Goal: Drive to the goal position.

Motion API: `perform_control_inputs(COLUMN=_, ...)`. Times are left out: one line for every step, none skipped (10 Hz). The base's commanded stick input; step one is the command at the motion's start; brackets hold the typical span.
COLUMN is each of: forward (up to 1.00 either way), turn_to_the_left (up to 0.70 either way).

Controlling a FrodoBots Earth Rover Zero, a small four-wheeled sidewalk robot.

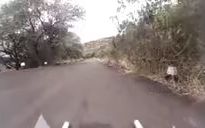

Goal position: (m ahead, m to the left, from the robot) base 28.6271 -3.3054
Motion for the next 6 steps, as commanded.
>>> perform_control_inputs(forward=0.5, turn_to_the_left=0.0)
perform_control_inputs(forward=0.5, turn_to_the_left=0.0)
perform_control_inputs(forward=0.5, turn_to_the_left=0.0)
perform_control_inputs(forward=0.5, turn_to_the_left=0.0)
perform_control_inputs(forward=0.5, turn_to_the_left=0.0)
perform_control_inputs(forward=0.5, turn_to_the_left=0.0)
